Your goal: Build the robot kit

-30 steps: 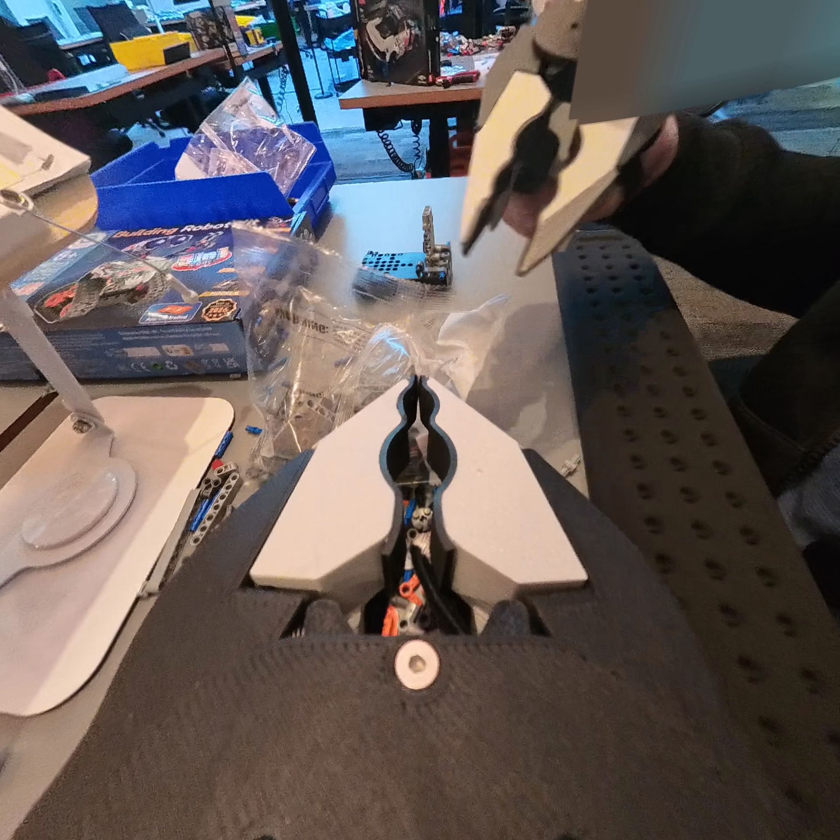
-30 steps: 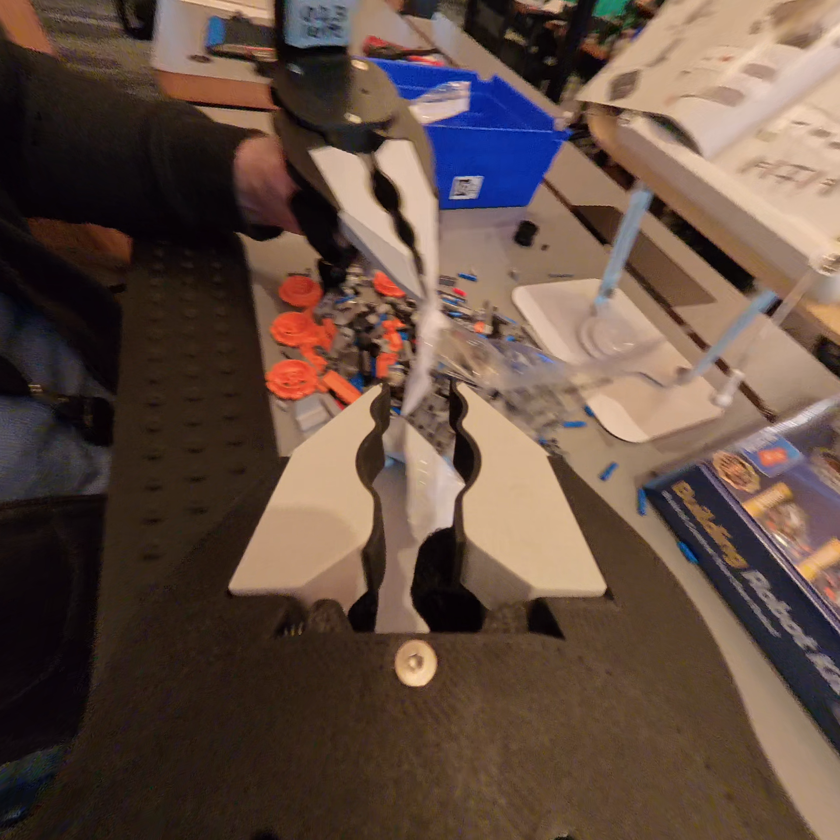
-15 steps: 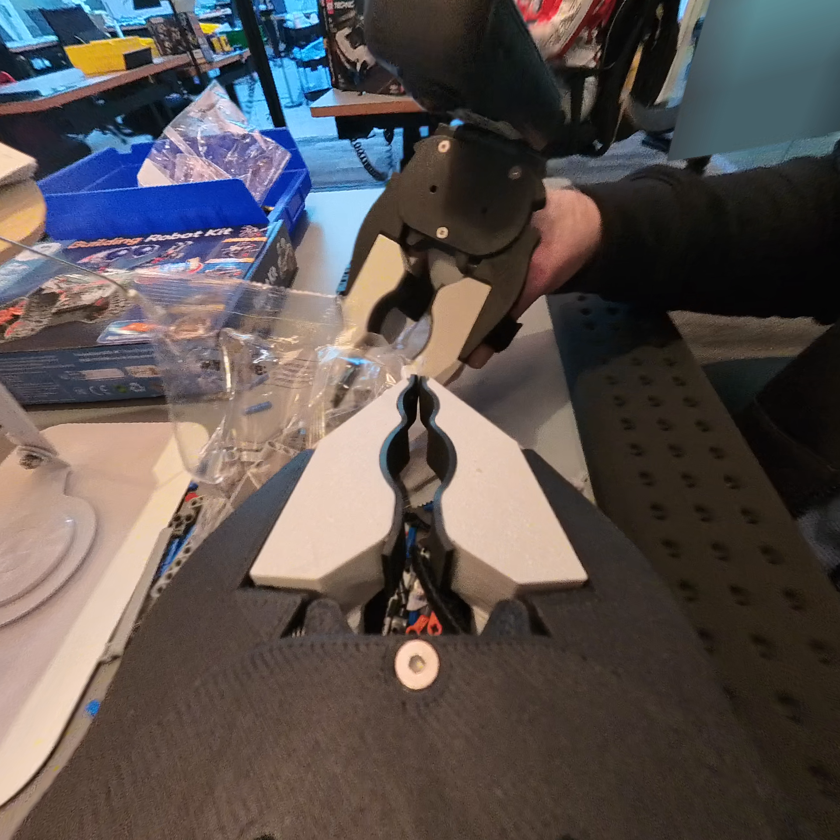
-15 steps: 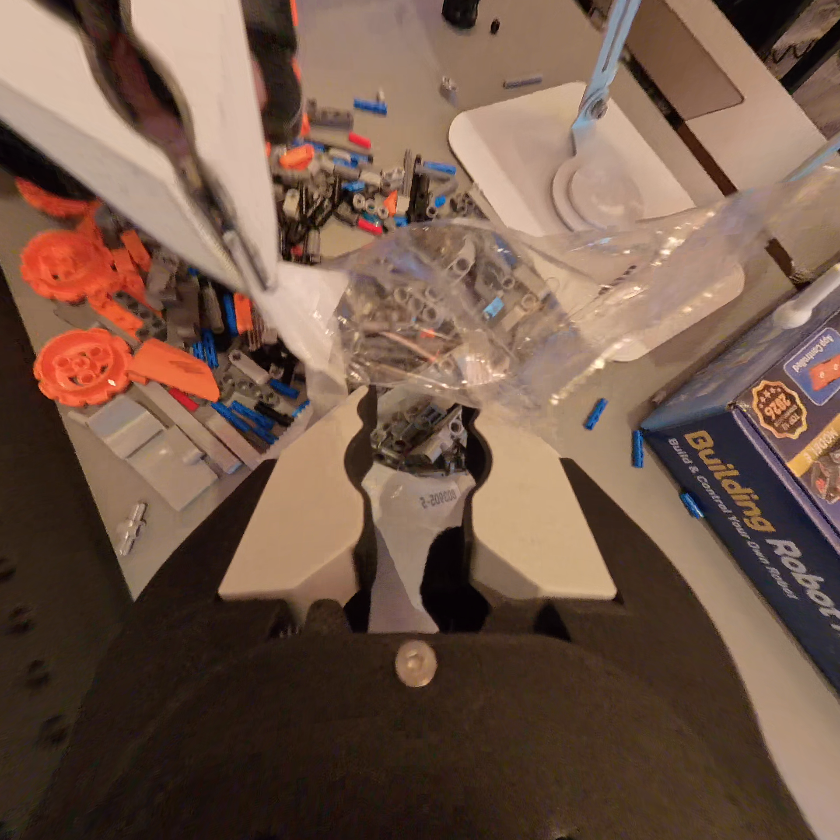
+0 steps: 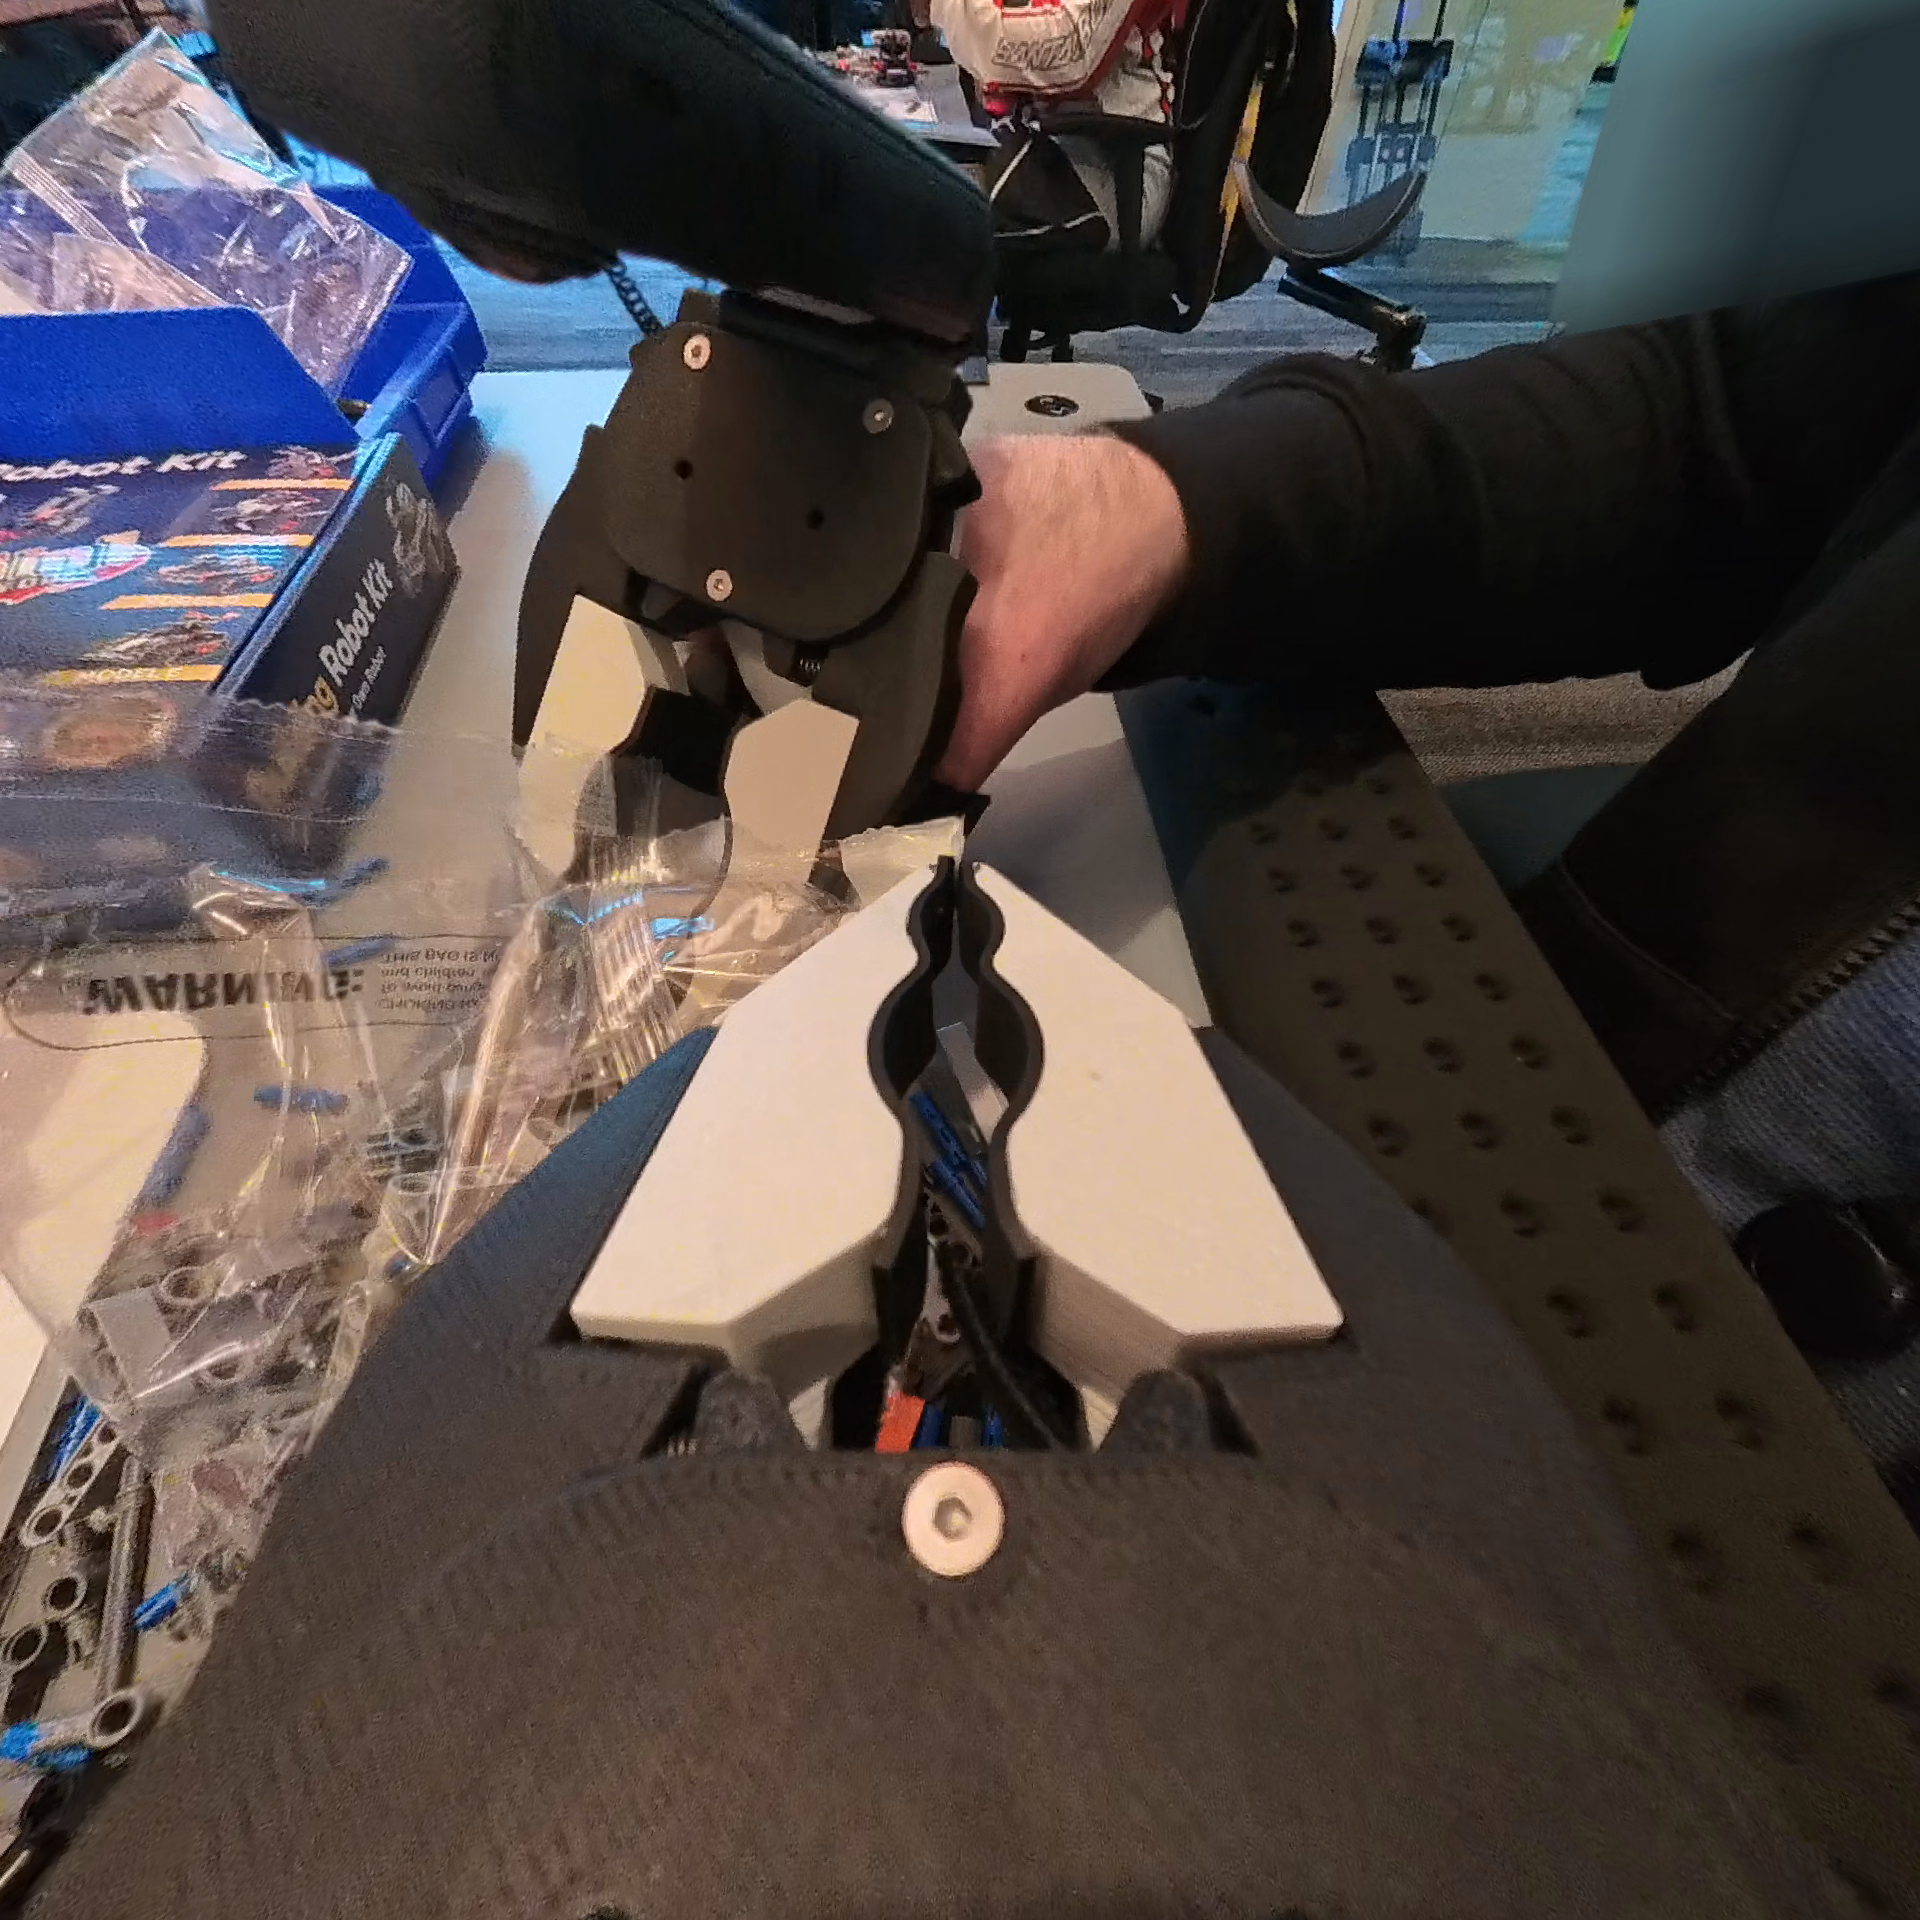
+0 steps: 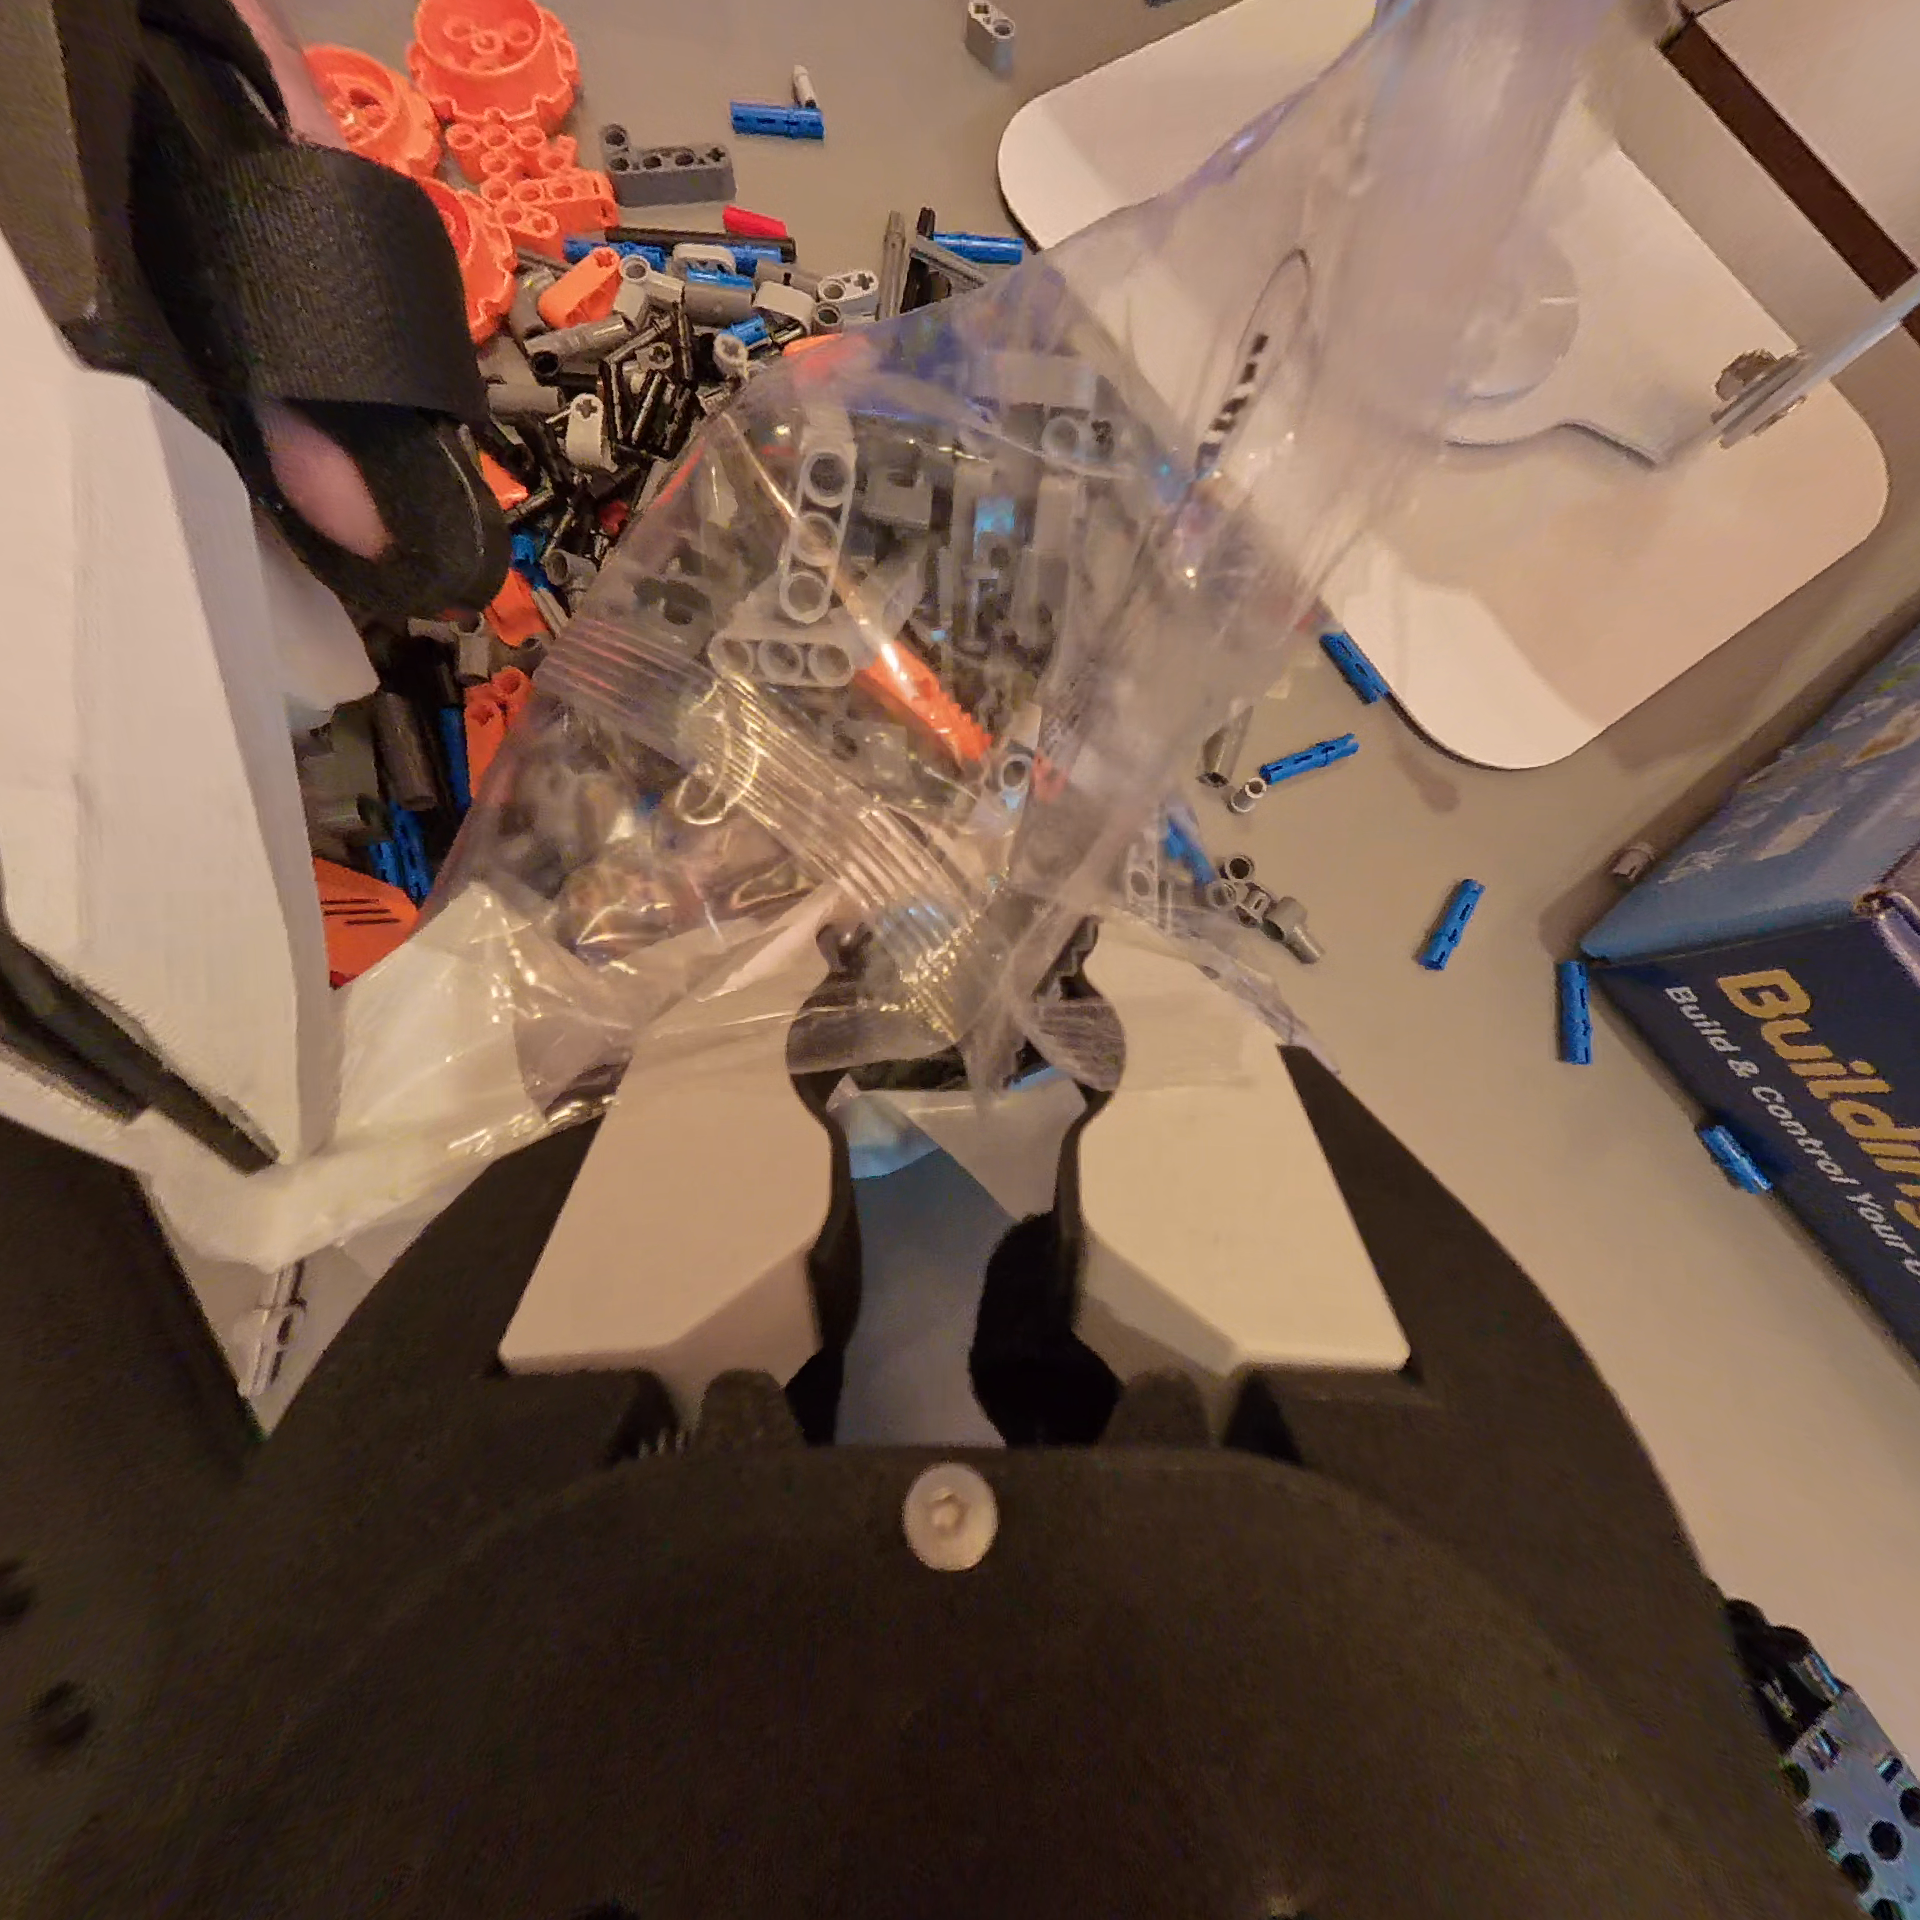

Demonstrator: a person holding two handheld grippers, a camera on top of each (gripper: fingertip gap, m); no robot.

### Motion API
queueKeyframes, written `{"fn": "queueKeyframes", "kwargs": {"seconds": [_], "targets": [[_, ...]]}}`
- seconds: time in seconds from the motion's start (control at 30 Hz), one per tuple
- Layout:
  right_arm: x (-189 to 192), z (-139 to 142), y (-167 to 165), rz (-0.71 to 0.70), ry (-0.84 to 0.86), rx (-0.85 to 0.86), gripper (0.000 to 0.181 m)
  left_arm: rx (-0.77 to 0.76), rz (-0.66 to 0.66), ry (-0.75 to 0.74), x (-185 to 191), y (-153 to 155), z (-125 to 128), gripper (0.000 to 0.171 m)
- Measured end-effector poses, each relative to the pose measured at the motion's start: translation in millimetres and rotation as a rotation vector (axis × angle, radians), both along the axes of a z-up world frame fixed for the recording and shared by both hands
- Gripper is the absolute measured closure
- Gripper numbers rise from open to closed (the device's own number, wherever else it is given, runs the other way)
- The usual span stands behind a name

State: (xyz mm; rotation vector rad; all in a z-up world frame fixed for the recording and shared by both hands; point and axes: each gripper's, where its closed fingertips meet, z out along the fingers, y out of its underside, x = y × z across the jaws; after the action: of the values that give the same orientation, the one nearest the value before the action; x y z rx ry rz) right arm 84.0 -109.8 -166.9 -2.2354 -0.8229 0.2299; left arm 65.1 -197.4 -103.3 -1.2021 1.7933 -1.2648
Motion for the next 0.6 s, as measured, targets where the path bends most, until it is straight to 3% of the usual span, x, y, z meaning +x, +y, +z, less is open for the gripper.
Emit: {"fn": "queueKeyframes", "kwargs": {"seconds": [0.1,0.23,0.47,0.6], "targets": [[-2.0,-1.6,-0.6,0.016,-0.033,0.014,0.149,-0.006,-0.009,0.005,-0.5,-1.7,-0.6,0.171],[-3.8,3.5,-4.1,0.039,0.015,0.018,0.17,0.016,0.0,0.004,-1.1,-2.2,0.3,0.171],[-3.5,22.1,-12.1,0.079,0.095,0.054,0.176,0.074,0.062,-0.014,-11.4,11.8,9.6,0.171],[-2.0,29.2,-16.5,0.105,0.136,0.072,0.176,0.094,0.162,-0.119,-30.2,41.6,38.3,0.15]]}}
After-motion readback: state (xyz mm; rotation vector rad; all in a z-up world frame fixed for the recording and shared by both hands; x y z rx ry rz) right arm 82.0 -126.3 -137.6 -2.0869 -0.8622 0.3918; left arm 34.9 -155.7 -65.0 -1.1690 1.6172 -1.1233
